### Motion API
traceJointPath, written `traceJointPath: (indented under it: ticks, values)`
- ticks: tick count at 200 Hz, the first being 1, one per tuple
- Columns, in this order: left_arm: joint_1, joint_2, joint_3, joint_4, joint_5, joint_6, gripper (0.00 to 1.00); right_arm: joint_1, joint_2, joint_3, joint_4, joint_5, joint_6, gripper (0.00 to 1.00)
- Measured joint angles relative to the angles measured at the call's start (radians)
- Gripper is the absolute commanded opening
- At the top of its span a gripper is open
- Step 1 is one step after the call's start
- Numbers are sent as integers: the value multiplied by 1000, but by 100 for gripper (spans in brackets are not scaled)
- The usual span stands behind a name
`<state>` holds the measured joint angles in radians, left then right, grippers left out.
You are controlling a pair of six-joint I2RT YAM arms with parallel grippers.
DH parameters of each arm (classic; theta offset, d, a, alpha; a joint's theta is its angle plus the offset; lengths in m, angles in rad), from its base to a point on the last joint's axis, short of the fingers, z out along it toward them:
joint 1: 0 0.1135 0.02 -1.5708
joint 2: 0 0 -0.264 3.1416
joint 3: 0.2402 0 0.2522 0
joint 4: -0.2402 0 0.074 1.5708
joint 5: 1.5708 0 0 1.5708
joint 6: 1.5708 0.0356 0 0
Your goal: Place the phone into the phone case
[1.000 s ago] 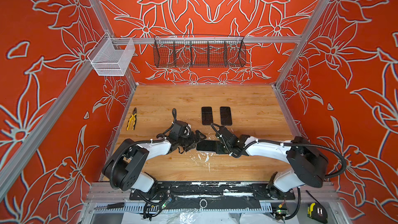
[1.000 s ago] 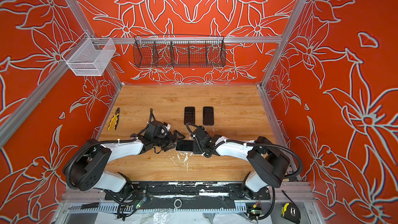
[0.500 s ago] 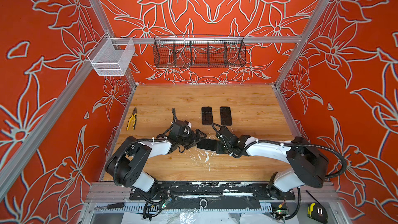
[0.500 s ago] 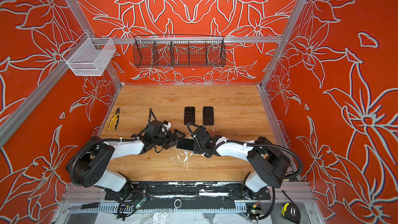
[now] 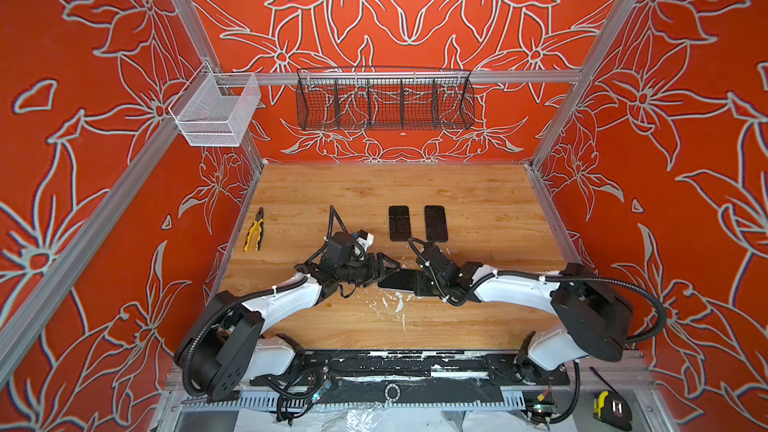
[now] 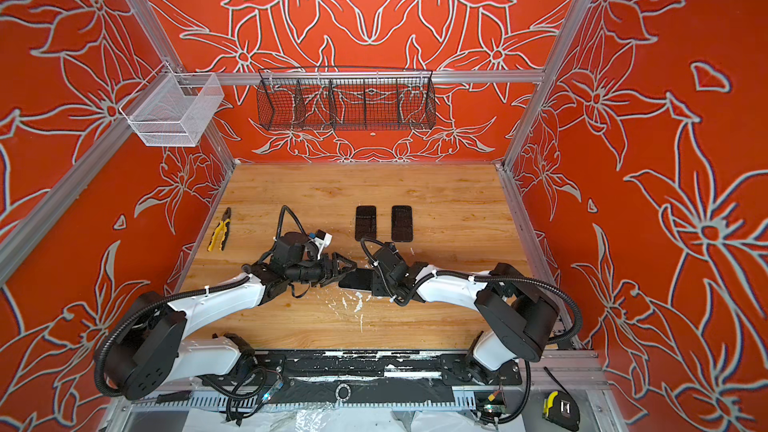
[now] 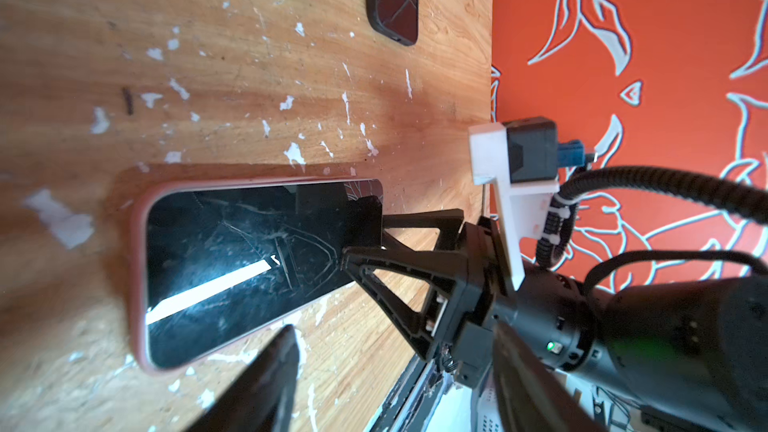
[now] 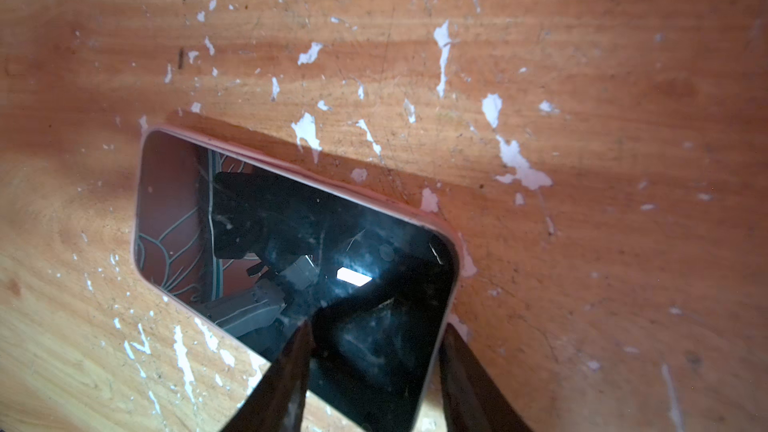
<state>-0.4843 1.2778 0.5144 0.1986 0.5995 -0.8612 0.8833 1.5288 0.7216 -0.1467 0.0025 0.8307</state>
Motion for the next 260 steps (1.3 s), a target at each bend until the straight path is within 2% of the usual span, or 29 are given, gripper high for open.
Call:
traceJointPath:
  ticks: [23,41,72,106,178,228,260]
  values:
    - [4,-43,6,-98,-62,31,95,1,-29,-26,10,0,-8,55]
    - [20,-62,16,-159,-96,63,100,-6,-75,-64,5,-2,-7,57]
    - [62,-43,29,-200,-108,101,98,-56,-129,-111,13,-34,-7,58]
    - [73,69,59,-203,-80,137,98,-116,-122,-125,74,-101,-4,58]
    - [74,219,70,-84,32,154,99,-134,-50,-135,246,-213,18,52]
    - [105,279,84,21,58,149,100,-169,-2,-176,433,-219,58,50]
    - [106,277,81,34,44,140,94,-177,20,-182,491,-210,64,50]
